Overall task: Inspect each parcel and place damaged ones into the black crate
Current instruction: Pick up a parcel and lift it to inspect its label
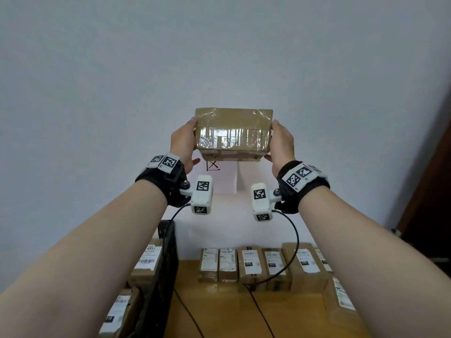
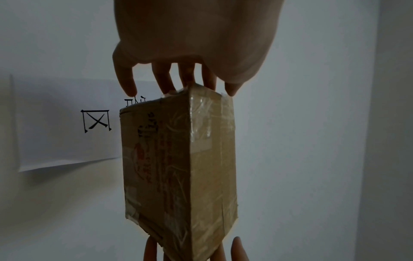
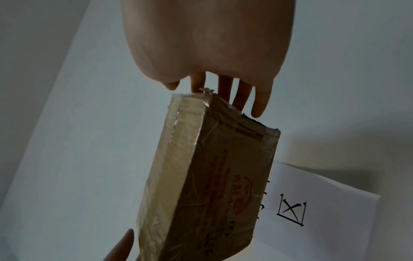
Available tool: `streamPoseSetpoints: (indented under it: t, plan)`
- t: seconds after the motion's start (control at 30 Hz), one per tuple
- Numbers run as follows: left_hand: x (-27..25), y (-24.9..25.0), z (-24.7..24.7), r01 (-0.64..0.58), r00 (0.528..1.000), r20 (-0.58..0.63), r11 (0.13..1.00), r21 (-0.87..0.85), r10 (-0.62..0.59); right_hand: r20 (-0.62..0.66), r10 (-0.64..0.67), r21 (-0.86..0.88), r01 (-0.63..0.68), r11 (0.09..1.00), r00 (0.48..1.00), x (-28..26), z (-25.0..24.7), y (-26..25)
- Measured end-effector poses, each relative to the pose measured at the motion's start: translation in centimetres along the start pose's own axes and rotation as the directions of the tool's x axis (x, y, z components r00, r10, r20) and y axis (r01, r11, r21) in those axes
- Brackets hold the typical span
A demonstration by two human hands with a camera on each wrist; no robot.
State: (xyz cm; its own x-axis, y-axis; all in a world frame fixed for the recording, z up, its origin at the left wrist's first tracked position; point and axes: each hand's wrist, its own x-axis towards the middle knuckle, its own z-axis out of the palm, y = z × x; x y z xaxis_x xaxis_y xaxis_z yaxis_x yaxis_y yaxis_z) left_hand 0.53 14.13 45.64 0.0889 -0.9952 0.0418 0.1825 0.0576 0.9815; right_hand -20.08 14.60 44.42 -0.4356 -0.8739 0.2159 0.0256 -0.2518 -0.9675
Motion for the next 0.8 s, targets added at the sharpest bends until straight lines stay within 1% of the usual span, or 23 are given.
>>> streamPoseSetpoints:
  t: [0.27,0.43,0.5,0.67,0.73,0.8]
  plan:
    - [-0.6,0.7,0.2,-0.034,0.999,0.0,0.999,-0.019,0.034,0.004,-0.012,0.037,0.012,0.999,1.0,-0.4,-0.2,-0.9]
    - [-0.5,1.0,0.4,-0.081,0.996,-0.05,0.99,-0.114,0.076,-0.011,0.0,0.061,0.001,0.998,1.0,-0.3,-0.7,-1.1]
    - [-0.6,1.5,0.5,-0.106,0.994,-0.045,0.986,-0.127,0.101,-0.006,0.0,0.082,0.0,0.997,1.0,-0.3,-0.8,-1.4]
    - [-0.9,2.2,0.7,-0.152,0.987,-0.072,0.984,-0.098,0.145,-0.025,-0.122,0.064,0.124,0.99,0.992,-0.5,-0.9,-3.0]
    - [-0.9,2.4,0.7,-0.171,0.984,-0.074,0.981,-0.097,0.164,0.006,-0.169,0.085,0.168,0.982,0.986,-0.4,-1.0,-3.2]
    - [-1.1,2.6,0.7,-0.186,0.981,-0.069,0.98,-0.067,0.182,0.049,-0.19,0.104,0.184,0.977,0.981,-0.3,-1.1,-3.2]
